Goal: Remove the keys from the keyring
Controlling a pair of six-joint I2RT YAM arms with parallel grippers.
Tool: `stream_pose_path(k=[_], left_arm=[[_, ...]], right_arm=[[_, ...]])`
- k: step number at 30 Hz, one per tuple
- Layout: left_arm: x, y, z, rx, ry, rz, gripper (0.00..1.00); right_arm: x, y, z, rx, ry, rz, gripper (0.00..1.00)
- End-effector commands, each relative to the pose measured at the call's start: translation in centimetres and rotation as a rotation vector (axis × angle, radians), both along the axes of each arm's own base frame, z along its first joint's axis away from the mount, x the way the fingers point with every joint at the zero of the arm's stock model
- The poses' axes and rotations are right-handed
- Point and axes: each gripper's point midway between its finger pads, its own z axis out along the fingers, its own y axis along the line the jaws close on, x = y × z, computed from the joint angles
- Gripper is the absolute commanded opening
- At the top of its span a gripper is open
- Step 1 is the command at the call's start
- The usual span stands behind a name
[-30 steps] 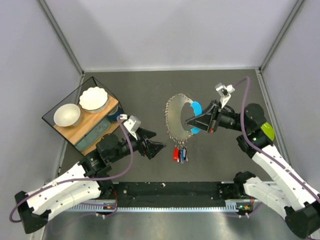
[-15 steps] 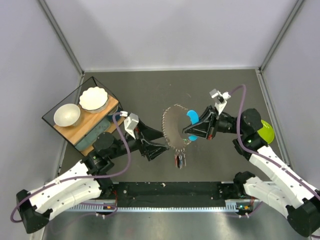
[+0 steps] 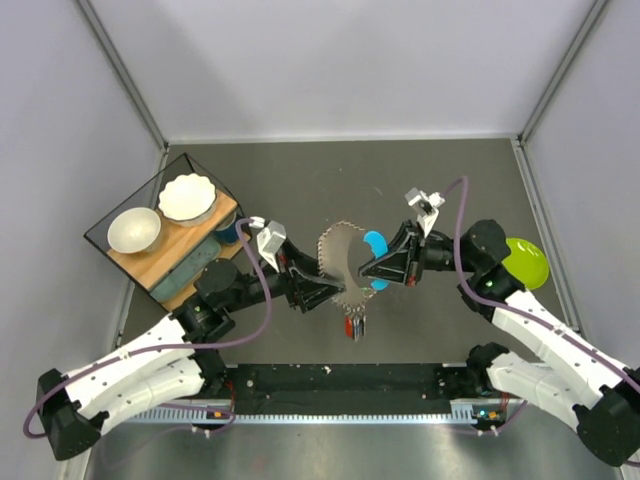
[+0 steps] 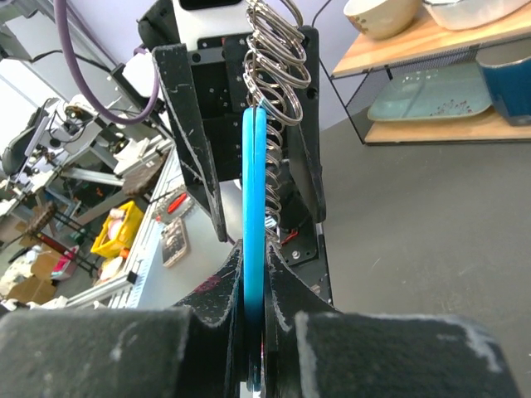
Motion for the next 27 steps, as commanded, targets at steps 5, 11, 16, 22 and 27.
stream_pose_path(k=[5,11,16,22,27], left_arm=[[-0.6,-1.2,3.0,-0.071,-0.021,-0.083,0.00],[1.1,-0.7,1.1,0.004,-0.001,0.021,0.00],[3.2,0.1,0.0,0.067,-0.005,0.141,0.00],[2.9,0.6,2.5,-0.070,0.024,0.136,0.00],[3.7,1.9,3.8,-0.103,0.051,0.194,0.00]], right_arm=[[0.8,0.5,0.4,0.012,-0.048,-0.031,0.00],[4.3,-0.8,-0.8,-0.077,0.057,-0.306,0.38],[5.3,-3.5,-1.1,-0.112,0.037,-0.505,0.46],[3.7,-3.0,-3.6,-0.093,0.019,-0.432,0.51],[1.3,-3.5,-1.9,0.062,-0.148,-0.368,0.47]])
